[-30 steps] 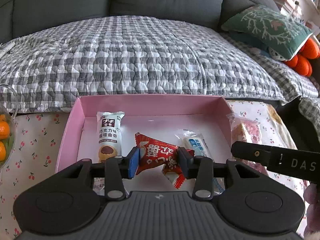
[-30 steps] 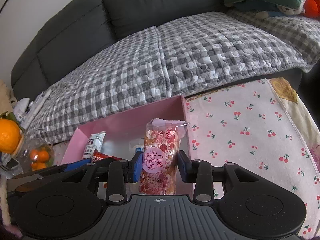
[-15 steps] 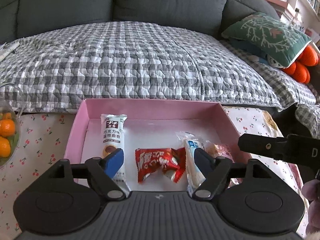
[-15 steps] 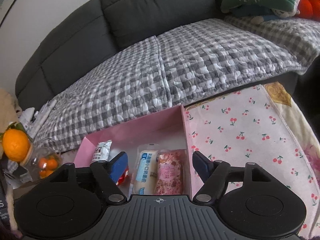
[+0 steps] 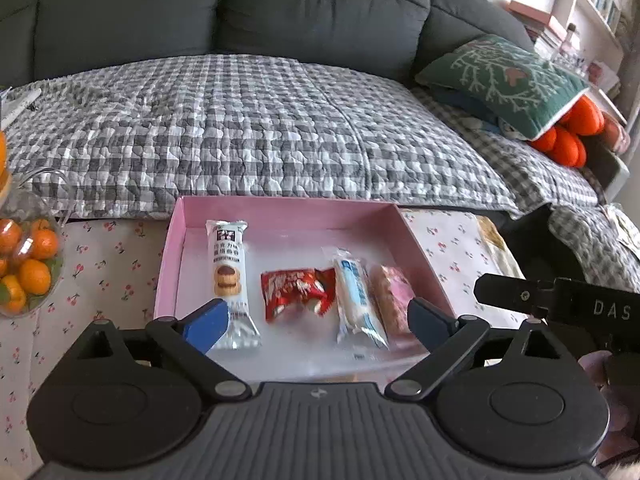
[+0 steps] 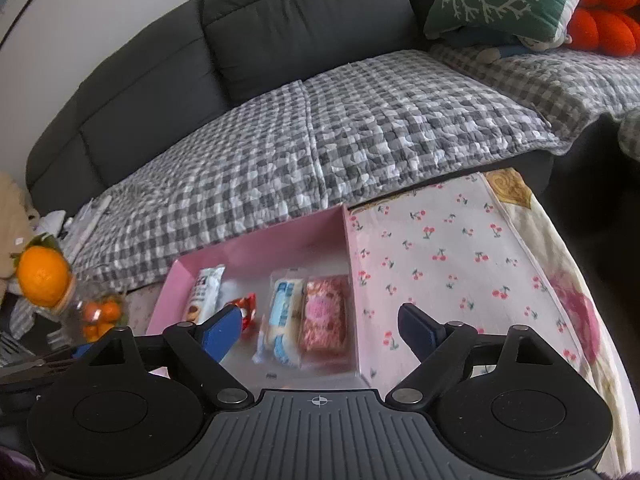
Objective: Organize snacks
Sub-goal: 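Withdraw both tools from the box toward the remaining snacks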
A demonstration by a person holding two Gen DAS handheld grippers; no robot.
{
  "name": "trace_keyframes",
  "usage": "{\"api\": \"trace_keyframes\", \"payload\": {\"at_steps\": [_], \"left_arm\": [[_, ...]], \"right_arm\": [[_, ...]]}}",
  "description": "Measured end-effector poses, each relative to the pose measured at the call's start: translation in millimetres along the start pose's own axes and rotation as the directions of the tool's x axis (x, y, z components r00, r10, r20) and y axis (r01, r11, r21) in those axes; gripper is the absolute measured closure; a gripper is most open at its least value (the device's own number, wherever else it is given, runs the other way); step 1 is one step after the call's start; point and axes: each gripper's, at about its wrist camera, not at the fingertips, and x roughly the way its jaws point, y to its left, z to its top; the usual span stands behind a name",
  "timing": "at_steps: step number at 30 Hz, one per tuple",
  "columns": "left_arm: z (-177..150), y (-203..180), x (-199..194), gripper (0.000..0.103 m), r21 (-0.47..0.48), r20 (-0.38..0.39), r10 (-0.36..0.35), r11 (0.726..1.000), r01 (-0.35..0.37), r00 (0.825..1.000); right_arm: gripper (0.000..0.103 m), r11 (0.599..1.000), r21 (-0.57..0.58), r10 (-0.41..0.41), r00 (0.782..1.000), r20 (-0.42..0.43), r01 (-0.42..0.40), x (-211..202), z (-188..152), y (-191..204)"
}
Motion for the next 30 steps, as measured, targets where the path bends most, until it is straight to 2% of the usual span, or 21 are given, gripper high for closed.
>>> {"api": "trace_keyframes", "payload": {"at_steps": [11, 21, 26, 30], "left_arm": [[-28.8, -5.1, -33.9, 0.003, -0.008, -0.028, 0.021, 1.0, -0.021, 0.999], [-54.7, 3.7, -55.3, 0.001, -0.04, -0.027, 0.041, 0.998, -0.042, 0.999], [-67.3, 11.1, -58.3, 0.001, -0.04, -0.017, 0.075, 0.996, -0.075, 0.997], [-77.4, 19.5, -54.2, 0.001, -0.027, -0.067, 0.093, 0.995, -0.095, 0.993]], "right_arm": [[0.015, 0.999, -0.03, -0.022, 0.999, -0.026, 0.021, -38.8, -29.3, 12.3], [0.015, 0.999, -0.045, -0.025, 0.998, -0.065, 0.022, -51.4, -55.6, 22.2], [0.015, 0.998, -0.067, -0.01, 0.997, -0.075, 0.005, -52.4, -71.2, 24.3], [0.015, 0.993, -0.118, -0.02, 0.993, -0.117, 0.006, -50.9, -80.2, 24.6]]}}
